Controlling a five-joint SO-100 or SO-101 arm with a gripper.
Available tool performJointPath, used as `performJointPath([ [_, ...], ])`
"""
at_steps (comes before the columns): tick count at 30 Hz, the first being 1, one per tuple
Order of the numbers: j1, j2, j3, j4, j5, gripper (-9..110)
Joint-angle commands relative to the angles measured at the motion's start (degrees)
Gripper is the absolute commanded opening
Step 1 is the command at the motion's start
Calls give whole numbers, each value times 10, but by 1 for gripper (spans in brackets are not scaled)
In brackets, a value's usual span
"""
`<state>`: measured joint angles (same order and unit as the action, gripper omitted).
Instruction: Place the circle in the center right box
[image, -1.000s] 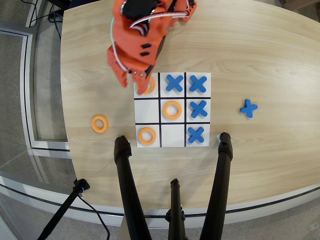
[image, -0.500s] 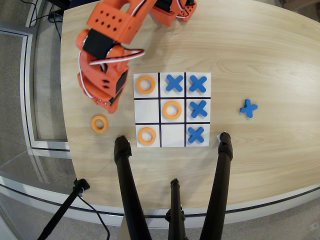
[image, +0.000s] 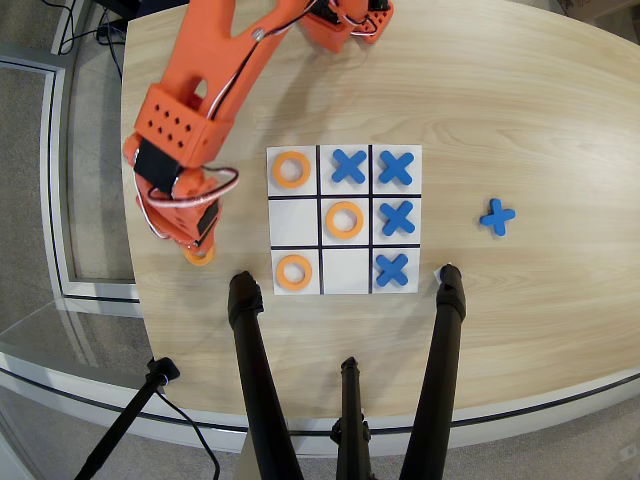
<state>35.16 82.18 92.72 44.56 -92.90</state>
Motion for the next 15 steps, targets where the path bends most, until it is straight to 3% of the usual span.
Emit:
performJointPath([
  [1, -2, -40, -58, -6, -1, 14],
  [15, -24, -161, -126, -9, 24, 14],
])
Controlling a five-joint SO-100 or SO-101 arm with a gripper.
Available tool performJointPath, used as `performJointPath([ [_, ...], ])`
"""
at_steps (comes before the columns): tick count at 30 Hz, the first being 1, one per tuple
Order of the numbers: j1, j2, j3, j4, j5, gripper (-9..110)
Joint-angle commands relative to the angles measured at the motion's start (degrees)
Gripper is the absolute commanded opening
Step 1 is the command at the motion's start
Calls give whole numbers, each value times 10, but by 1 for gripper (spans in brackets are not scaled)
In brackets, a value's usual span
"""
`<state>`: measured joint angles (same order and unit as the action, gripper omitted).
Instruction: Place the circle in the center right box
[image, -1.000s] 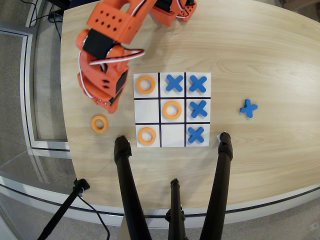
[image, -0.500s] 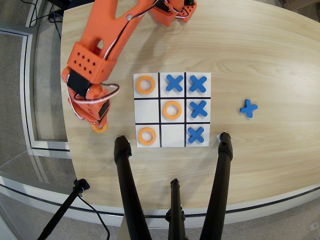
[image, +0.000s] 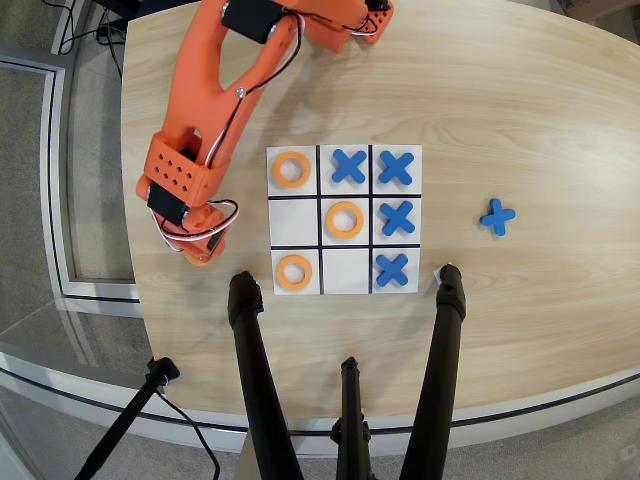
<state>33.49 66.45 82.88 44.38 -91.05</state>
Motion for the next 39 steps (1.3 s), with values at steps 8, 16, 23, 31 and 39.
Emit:
performJointPath([
  [8, -11, -48, -69, -7, 14, 14],
  [16, -7, -69, -86, -4, 17, 13],
  [23, -7, -73, -81, 5, 17, 10],
  [31, -13, -72, -92, 10, 38, 0],
  [39, -21, -62, -129, 39, 67, 0],
])
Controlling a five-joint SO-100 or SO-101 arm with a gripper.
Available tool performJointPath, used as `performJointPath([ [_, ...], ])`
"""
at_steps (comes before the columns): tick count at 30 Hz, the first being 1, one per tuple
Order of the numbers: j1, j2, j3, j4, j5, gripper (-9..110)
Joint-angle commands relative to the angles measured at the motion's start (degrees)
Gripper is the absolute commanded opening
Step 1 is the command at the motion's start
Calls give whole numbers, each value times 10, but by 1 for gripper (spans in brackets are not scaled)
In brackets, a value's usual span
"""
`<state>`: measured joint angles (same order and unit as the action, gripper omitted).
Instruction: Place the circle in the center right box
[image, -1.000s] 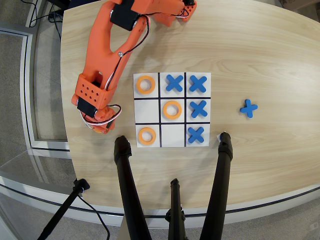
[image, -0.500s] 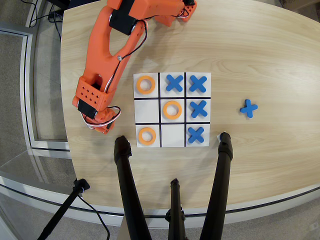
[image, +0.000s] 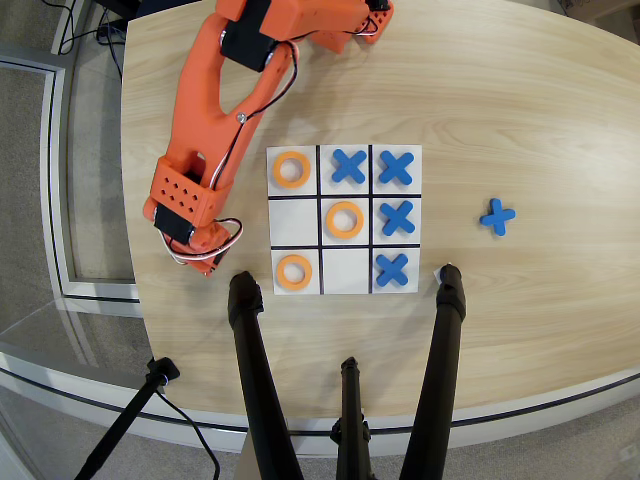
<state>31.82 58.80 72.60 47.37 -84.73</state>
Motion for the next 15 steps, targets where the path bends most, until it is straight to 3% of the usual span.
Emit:
performJointPath([
  [1, -4, 15, -27, 9, 4, 0],
  [10, -20, 79, -39, 74, 18, 0],
  [15, -63, 185, 45, 88, 25, 0],
])
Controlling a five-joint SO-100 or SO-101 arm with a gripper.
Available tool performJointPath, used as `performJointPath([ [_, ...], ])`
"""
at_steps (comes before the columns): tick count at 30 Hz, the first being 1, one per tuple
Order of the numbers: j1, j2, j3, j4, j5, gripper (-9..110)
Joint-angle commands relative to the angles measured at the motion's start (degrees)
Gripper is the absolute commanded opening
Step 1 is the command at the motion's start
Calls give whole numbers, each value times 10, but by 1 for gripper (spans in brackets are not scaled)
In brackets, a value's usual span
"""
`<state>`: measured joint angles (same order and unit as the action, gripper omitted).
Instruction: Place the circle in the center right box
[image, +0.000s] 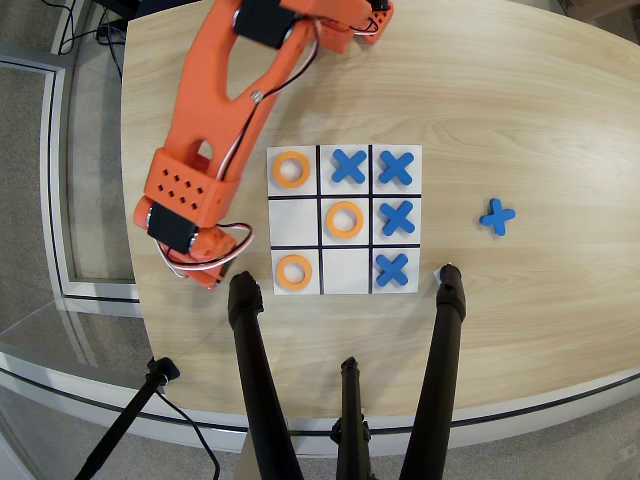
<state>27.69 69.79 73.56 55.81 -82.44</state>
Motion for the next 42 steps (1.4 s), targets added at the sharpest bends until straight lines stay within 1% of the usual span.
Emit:
performJointPath([
  [1, -34, 100, 62, 1, 3, 0],
  [7, -113, 229, 226, -23, 4, 0],
  [13, -178, 339, 403, -93, 3, 0],
  [17, -199, 388, 498, -150, 2, 0],
  [23, -196, 409, 628, -282, -14, 0],
  [31, -155, 362, 633, -355, -43, 3],
  [36, -138, 316, 606, -366, -51, 3],
  [42, -134, 305, 606, -367, -59, 19],
])
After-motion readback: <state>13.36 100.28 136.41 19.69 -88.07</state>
